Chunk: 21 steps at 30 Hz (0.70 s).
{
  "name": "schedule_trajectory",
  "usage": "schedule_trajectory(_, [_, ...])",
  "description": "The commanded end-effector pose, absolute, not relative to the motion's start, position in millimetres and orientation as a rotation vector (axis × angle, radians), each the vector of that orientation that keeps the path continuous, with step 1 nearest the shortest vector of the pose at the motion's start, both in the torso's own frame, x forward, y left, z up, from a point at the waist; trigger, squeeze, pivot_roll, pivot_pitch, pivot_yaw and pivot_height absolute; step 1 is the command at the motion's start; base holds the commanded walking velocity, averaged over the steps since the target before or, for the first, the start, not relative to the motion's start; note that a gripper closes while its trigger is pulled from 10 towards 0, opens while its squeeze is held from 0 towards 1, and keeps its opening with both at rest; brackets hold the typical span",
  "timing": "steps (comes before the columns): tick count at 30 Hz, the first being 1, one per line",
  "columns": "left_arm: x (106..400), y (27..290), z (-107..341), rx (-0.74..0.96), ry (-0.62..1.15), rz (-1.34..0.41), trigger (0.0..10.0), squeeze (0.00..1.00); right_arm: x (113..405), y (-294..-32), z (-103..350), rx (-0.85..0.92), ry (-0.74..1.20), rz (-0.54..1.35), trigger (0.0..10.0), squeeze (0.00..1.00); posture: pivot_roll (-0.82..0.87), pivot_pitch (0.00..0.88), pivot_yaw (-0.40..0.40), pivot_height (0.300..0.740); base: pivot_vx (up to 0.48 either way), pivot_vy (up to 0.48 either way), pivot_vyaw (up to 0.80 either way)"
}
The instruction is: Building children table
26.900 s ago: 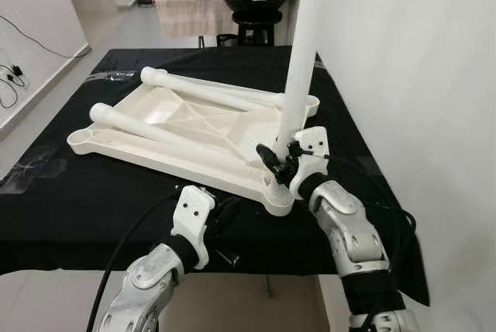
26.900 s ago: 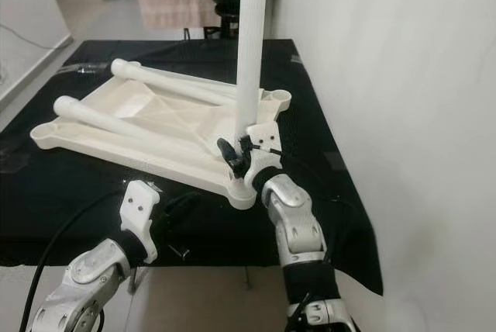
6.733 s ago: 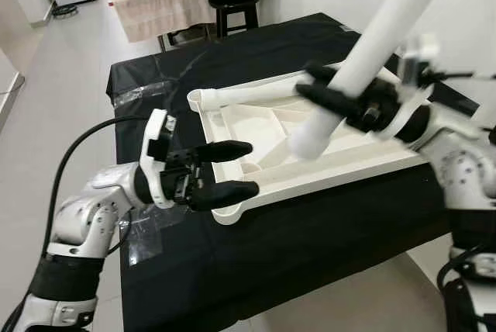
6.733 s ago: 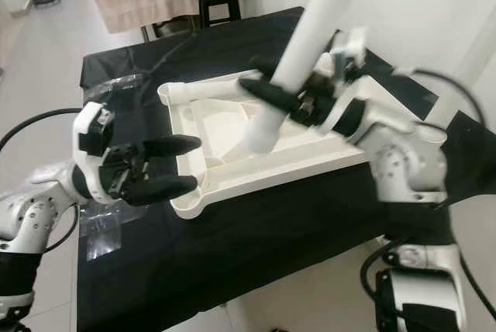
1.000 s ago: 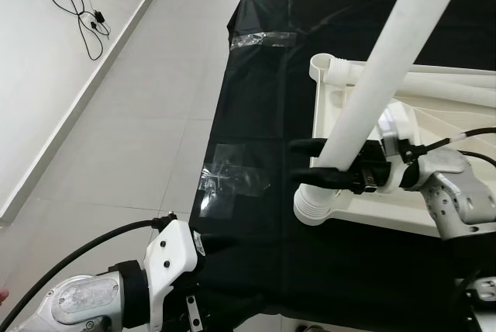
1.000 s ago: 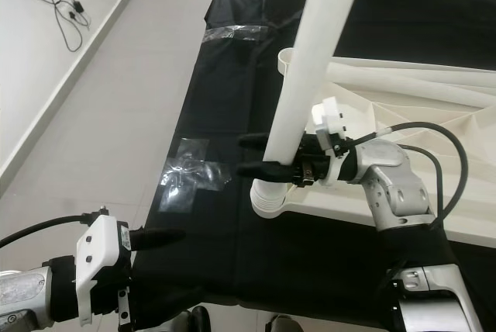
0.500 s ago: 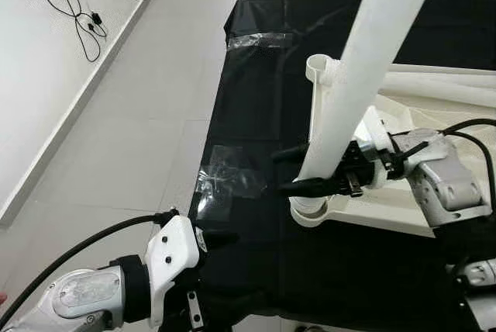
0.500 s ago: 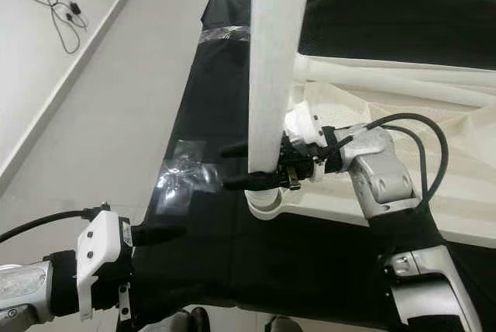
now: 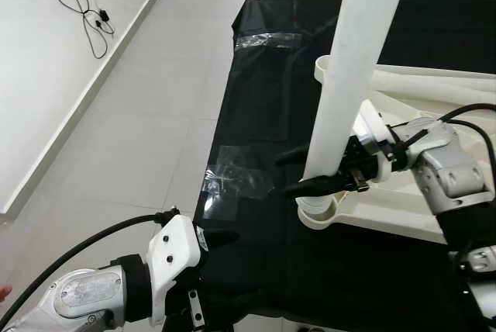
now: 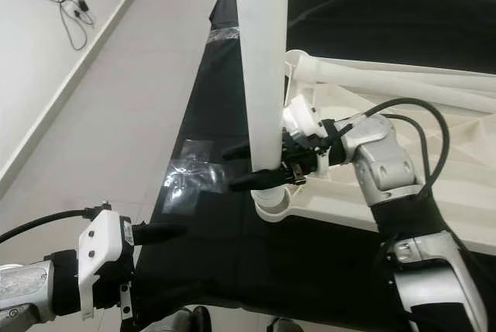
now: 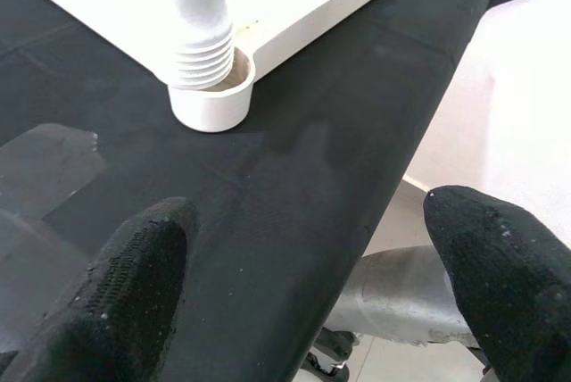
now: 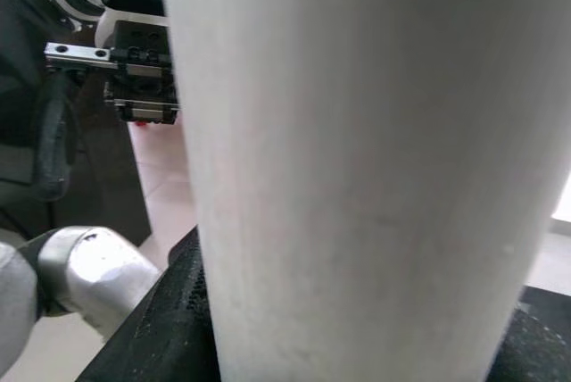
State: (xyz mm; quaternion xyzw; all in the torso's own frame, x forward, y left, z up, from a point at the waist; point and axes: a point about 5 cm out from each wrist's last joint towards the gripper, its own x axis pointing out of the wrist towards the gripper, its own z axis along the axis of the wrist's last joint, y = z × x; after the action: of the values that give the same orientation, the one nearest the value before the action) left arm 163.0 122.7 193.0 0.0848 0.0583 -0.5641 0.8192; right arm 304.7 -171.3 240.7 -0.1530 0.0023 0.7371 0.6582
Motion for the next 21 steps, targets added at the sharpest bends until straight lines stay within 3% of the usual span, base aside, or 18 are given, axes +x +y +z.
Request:
schedule_trajectory(1, [160, 121, 191, 0.182, 0.146, -1.217, 10.0, 0.0, 300, -179, 201, -0.276, 0.23, 1.666, 10.0, 0.0, 0.12, 0.241, 0.054, 0.74, 0.0, 0.0, 0.0])
schedule_trajectory(21, [161, 119, 190, 0.19, 0.149, -1.218, 10.0, 0.0, 291, -191, 198, -0.114, 0.174, 1.631, 10.0, 0.0, 0.12, 0.241, 0.056, 0.74, 0.0, 0.0, 0.0])
